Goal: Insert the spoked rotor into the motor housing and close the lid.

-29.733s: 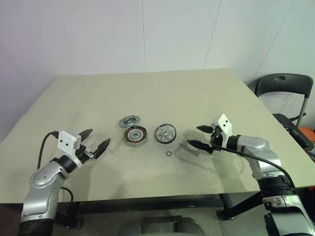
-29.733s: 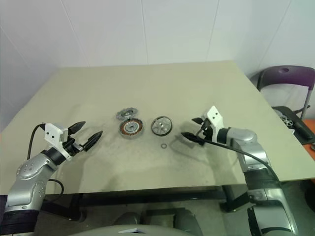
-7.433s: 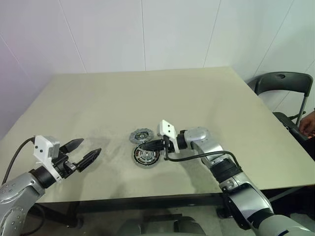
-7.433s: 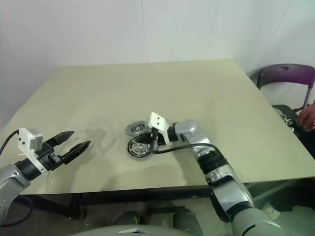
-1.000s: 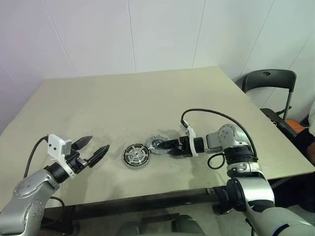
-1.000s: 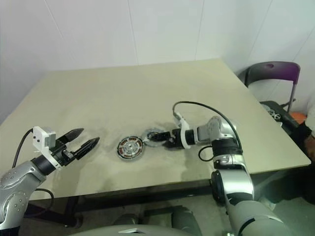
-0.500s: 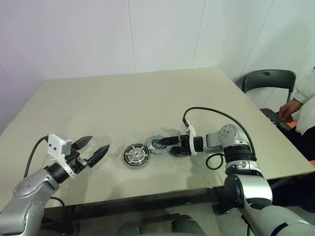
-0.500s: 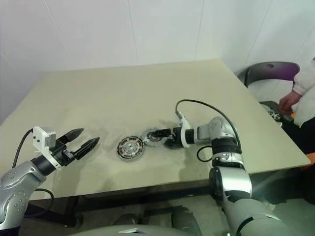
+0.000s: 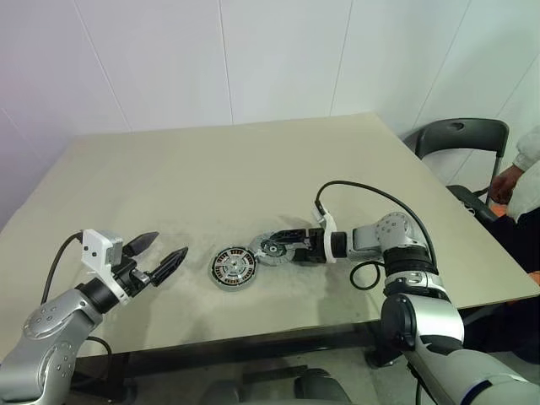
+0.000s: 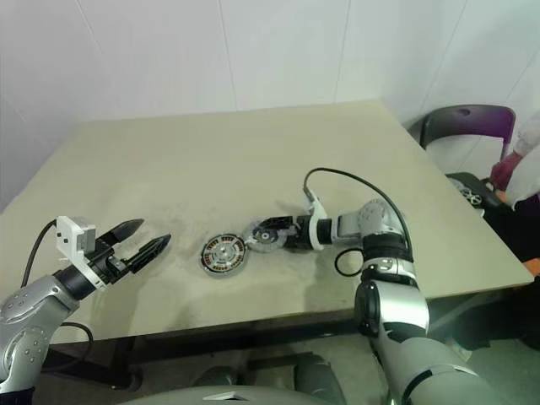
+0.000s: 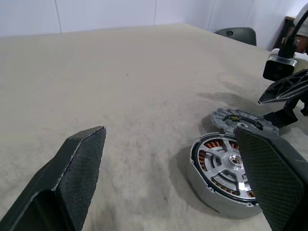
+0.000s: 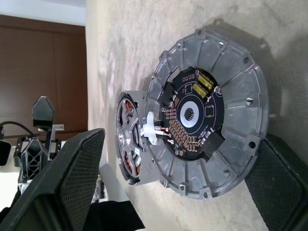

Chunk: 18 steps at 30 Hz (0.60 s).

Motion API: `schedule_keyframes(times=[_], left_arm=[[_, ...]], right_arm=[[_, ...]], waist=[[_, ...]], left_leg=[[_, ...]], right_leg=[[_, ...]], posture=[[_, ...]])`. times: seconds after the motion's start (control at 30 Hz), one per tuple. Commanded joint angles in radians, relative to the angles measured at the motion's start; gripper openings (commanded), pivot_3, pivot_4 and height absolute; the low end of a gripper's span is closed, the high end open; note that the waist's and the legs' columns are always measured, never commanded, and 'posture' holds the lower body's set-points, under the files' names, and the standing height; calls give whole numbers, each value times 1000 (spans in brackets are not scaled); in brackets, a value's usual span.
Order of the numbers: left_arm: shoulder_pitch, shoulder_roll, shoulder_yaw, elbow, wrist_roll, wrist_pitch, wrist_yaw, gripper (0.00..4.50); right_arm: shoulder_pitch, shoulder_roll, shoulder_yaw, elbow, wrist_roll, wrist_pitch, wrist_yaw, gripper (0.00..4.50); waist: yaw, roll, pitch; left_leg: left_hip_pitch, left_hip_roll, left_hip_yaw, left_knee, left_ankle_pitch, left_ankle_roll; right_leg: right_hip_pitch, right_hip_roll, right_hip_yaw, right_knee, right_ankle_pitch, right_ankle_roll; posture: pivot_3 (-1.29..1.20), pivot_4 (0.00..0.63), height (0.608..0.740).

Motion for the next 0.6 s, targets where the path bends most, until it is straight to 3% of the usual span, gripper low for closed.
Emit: schedule_keyframes(times=[0.03, 0.6], left_arm=[[-14, 9, 12, -21, -6, -13, -5, 4500], [19, 41, 60, -18, -11, -14, -31, 4500]], right_arm=[[-20, 8, -5, -28, 7, -30, -14, 4429], [-2, 9, 117, -303, 115, 93, 76, 4429]], waist=[[0, 0, 0], [0, 2, 2]], left_leg=[[0, 0, 0, 0, 0, 0], [-6, 0, 0, -5, 0, 0]], right_leg=[[0, 0, 0, 0, 0, 0], [-7, -1, 0, -2, 2, 3]], posture=[[0, 0, 740], [0, 0, 740]])
